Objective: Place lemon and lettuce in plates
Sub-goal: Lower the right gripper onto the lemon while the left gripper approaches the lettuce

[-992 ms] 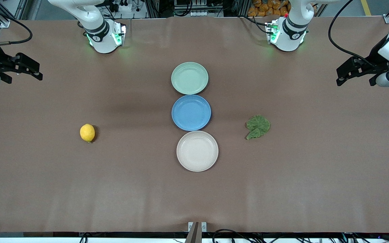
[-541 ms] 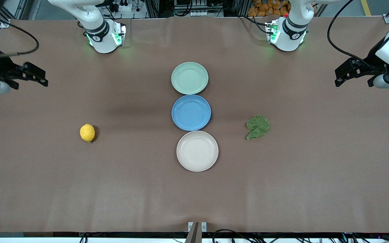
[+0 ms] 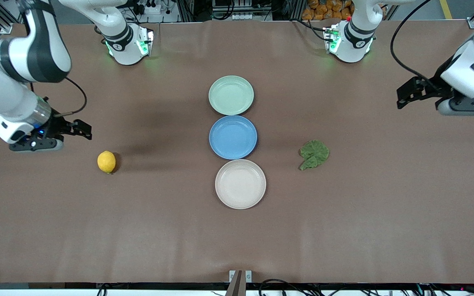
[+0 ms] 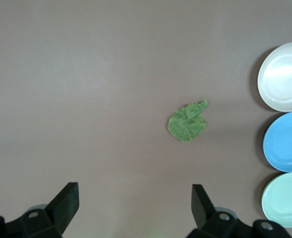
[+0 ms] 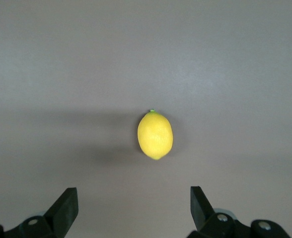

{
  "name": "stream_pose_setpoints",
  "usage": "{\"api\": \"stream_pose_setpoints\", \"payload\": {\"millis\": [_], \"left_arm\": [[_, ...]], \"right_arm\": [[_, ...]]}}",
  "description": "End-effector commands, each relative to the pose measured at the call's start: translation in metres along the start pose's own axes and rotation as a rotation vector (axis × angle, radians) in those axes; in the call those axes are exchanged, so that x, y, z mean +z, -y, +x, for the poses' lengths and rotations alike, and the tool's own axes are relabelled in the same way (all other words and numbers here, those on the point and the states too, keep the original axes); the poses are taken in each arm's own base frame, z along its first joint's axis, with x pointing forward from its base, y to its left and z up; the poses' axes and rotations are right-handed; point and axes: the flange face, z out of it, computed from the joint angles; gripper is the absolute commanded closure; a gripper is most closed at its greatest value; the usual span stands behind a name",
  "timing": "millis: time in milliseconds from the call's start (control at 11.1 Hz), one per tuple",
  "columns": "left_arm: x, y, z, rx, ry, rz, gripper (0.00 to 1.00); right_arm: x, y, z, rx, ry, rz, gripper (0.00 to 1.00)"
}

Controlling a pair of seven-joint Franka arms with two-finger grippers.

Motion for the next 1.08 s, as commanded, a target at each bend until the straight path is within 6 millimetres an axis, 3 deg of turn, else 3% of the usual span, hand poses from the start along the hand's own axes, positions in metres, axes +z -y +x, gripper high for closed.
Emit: {"api": "stream_pose_setpoints", "payload": {"millis": [0,270,541,721,992], "left_arm": [[0.039,-0.004,0.001,0.024,0.082,-0.022,0.00],[0.080,-0.010,-0.007,0.025,0.087,-0.045,0.00],[0.123,-0.007,-0.011,0.015,0.105,-0.042,0.00],[0.146,-0.015,-0.009,0.012,0.075,-0.043,0.00],[0.194,-0.036,0.005,0.009,0.046,-0.043,0.00]], "right_arm": [[0.061,-0.014,0.006,-0.018,-0.011,-0.033,0.00],[0.110,-0.026,-0.002,-0.016,-0.042,-0.051,0.00],[0.155,-0.025,0.002,-0.012,-0.039,-0.049,0.00],[0.185,-0.026,0.002,-0.009,-0.044,-0.049,0.00],[0.211,-0.026,0.000,0.029,-0.022,-0.045,0.00]]}}
